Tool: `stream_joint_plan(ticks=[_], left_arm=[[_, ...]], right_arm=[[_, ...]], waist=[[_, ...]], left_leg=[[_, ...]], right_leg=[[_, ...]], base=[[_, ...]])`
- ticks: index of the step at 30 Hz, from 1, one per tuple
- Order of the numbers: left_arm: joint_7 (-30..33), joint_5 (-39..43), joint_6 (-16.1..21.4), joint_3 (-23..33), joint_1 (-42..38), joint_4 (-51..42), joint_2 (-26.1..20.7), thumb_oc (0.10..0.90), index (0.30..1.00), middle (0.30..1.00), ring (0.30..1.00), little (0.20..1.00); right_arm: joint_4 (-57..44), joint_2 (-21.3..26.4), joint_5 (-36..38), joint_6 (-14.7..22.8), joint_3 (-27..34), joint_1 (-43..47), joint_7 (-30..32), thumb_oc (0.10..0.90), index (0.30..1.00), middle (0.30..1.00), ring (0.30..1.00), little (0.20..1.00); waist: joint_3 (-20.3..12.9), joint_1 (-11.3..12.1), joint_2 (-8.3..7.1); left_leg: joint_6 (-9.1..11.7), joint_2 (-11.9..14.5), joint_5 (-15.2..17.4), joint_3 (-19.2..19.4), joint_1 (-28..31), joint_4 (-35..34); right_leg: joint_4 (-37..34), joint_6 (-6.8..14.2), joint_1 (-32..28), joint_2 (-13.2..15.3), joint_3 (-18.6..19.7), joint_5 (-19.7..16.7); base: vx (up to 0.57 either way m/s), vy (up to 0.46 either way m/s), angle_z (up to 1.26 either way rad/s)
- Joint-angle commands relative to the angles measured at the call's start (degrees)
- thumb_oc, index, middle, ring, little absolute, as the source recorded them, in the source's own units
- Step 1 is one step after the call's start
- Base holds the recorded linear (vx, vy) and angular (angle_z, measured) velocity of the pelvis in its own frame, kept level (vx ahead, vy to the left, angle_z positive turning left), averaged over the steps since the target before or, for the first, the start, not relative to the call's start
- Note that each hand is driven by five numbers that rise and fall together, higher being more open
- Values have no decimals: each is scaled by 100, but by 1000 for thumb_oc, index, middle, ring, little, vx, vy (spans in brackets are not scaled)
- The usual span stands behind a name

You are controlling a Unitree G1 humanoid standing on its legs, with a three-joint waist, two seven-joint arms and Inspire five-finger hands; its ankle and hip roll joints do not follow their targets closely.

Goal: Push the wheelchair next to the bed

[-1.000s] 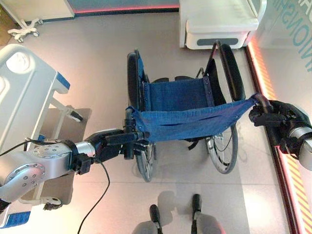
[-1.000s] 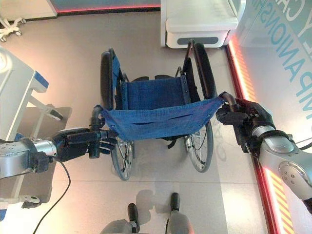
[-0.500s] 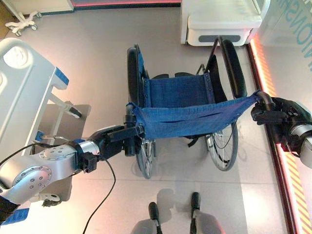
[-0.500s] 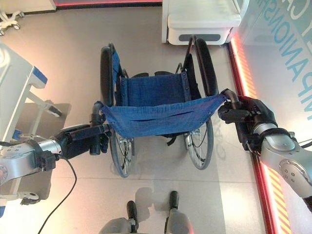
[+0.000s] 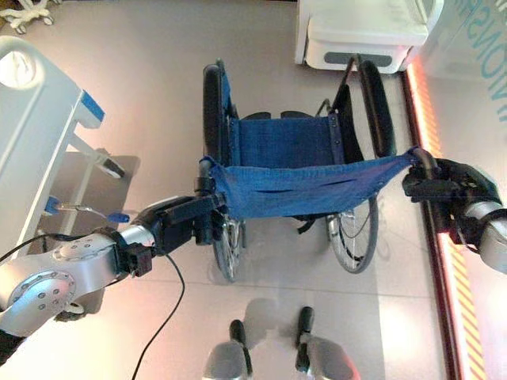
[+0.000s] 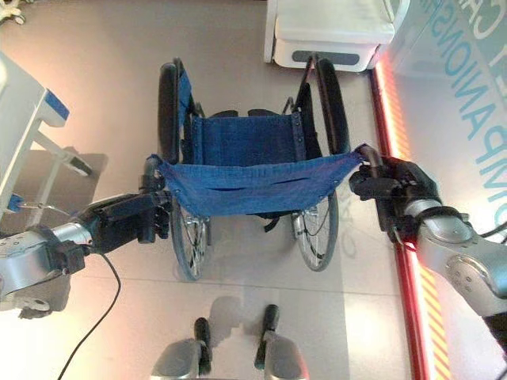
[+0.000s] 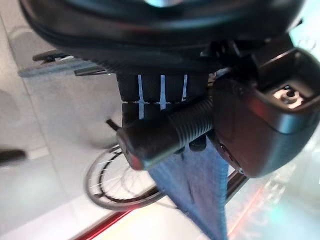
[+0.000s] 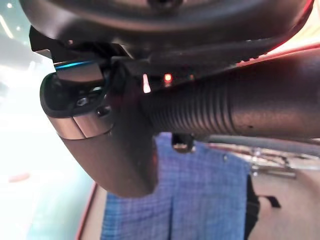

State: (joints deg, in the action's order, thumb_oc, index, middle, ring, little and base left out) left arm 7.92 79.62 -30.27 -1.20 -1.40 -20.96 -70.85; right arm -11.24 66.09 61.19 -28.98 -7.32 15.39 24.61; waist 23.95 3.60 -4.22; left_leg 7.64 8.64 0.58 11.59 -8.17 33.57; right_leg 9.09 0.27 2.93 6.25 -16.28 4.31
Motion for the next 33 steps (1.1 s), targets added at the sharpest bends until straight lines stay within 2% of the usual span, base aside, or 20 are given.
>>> stream_joint_plan(ticks=[1,2,3,5,6,8,10,12,13,15,18,19,20,23,24,25,27,29,31,33], left_arm=[[153,42,771,1119,-86,104,326,400,300,300,300,300],[177,42,698,1264,103,148,457,400,300,300,300,300],[177,42,697,1277,116,145,459,400,300,300,300,300],[113,-36,690,1408,327,227,558,400,300,300,300,300],[-83,-144,743,1501,522,358,589,400,300,300,300,300],[-248,-299,827,1522,680,475,660,400,300,300,300,300],[-295,-358,859,1546,739,505,703,400,300,300,300,300],[-270,-377,854,1593,789,527,755,400,300,300,300,300],[-253,-363,858,1550,729,578,786,400,300,300,300,300],[-276,-389,825,1515,672,639,802,400,300,300,300,300],[-303,-438,693,1486,609,619,812,400,300,300,300,300],[-387,-496,651,1489,575,631,827,400,300,300,300,300],[-400,-504,653,1490,567,636,831,400,300,300,300,300],[-672,-575,560,1612,553,747,822,400,300,300,300,300],[-760,-619,561,1580,497,818,842,400,300,300,300,300],[-804,-636,556,1560,456,853,862,400,300,300,300,300],[-896,-690,560,1499,382,903,892,400,300,300,300,300],[-1075,-707,615,1503,362,941,863,400,300,300,300,300],[-1195,-736,704,1511,293,1025,828,400,300,300,300,300],[-1221,-777,759,1456,194,1047,795,400,300,300,300,300]], right_arm=[[-708,159,-107,240,-123,-121,-953,400,300,300,300,300],[-735,116,-145,219,-223,-53,-1054,400,300,300,300,300],[-732,115,-146,220,-237,-39,-1054,400,300,300,300,300],[-727,113,-83,251,-417,108,-1108,400,300,300,300,300],[-650,138,-11,328,-526,173,-1248,400,300,300,300,300],[-556,96,-2,398,-636,219,-1452,400,300,300,300,300],[-544,69,-19,422,-740,279,-1525,400,300,300,300,300],[-565,24,3,395,-925,463,-1594,400,300,300,300,300],[-543,-63,-28,393,-1059,578,-1610,400,300,300,300,300],[-551,-134,-77,385,-1100,608,-1647,400,300,300,300,300],[-646,-168,-152,392,-987,566,-1717,400,300,300,300,300],[-681,-170,-126,407,-1023,690,-1673,400,300,300,300,300],[-685,-173,-136,441,-1037,719,-1668,400,300,300,300,300],[-455,-324,-108,533,-1270,1159,-1555,400,300,300,300,300],[-334,-396,-127,575,-1406,1353,-1513,400,300,300,300,300],[-241,-454,-147,595,-1511,1504,-1486,400,300,300,300,300],[-68,-576,-180,581,-1660,1770,-1408,400,300,300,300,300],[9,-585,-110,541,-1640,1956,-1318,400,300,300,300,300],[132,-601,-109,552,-1597,2093,-1317,400,300,300,300,300],[190,-590,-73,568,-1545,2131,-1266,400,300,300,300,300]], waist=[[-351,-214,131],[-325,-57,184],[-319,-61,179],[-318,122,264],[-391,304,376],[-463,482,498],[-491,571,531],[-556,670,497],[-627,734,422],[-690,782,348],[-826,895,154],[-900,953,116],[-914,962,107],[-1056,1086,106],[-1087,1100,151],[-1093,1100,184],[-1067,1065,223],[-968,1012,257],[-843,953,304],[-666,776,294]], left_leg=[[-324,-18,-741,-171,-622,294],[-379,-272,-821,-180,-789,-75],[-380,-276,-822,-175,-777,-82],[-308,-367,-1123,-141,-882,-765],[-204,-382,-1451,-97,-955,-1601],[-59,-391,-1862,-161,-966,-2428],[-40,-426,-1943,-216,-944,-2693],[-179,-539,-1620,-321,-804,-2724],[-337,-660,-1197,-364,-736,-2574],[-444,-745,-914,-363,-739,-2408],[-744,-1063,-473,-436,-762,-2043],[-870,-1202,-355,-517,-725,-1969],[-890,-1228,-334,-532,-717,-1955],[-1171,-1513,-221,-739,-428,-2211],[-1233,-1553,-170,-801,-336,-2255],[-1263,-1566,-131,-827,-298,-2255],[-1286,-1619,-88,-902,-290,-2202],[-1218,-1695,-16,-1107,-293,-2026],[-1174,-1668,113,-1290,-217,-1892],[-1166,-1699,341,-1480,-38,-1762]], right_leg=[[-303,-47,-505,-389,147,-252],[-211,-22,-662,-463,309,-124],[-210,-21,-669,-458,312,-121],[-176,-1,-893,-585,370,15],[-263,20,-1164,-749,384,118],[-344,10,-1561,-940,450,314],[-348,5,-1730,-993,512,428],[-267,68,-1879,-961,612,619],[-151,153,-1944,-864,625,744],[-53,218,-2017,-796,654,805],[448,396,-2034,-609,600,732],[931,495,-1846,-544,538,511],[1003,514,-1799,-529,528,469],[2774,1006,-1159,-512,623,-605],[3158,1023,-879,-462,614,-826],[3259,966,-693,-398,604,-803],[3007,819,-441,-352,544,-497],[2133,638,-196,-341,509,-90],[1454,589,97,-265,518,-79],[883,697,561,-150,703,-412]], base=[[314,57,0],[242,81,-1],[355,79,0],[450,77,-12],[583,112,-25],[638,152,-49],[439,136,-71],[478,191,-78],[505,225,-72],[406,181,-73],[408,195,-23],[390,219,5],[386,247,2],[317,225,12],[298,204,22],[331,157,27],[273,52,25],[267,-71,17],[221,-166,-16],[274,-208,-5]])
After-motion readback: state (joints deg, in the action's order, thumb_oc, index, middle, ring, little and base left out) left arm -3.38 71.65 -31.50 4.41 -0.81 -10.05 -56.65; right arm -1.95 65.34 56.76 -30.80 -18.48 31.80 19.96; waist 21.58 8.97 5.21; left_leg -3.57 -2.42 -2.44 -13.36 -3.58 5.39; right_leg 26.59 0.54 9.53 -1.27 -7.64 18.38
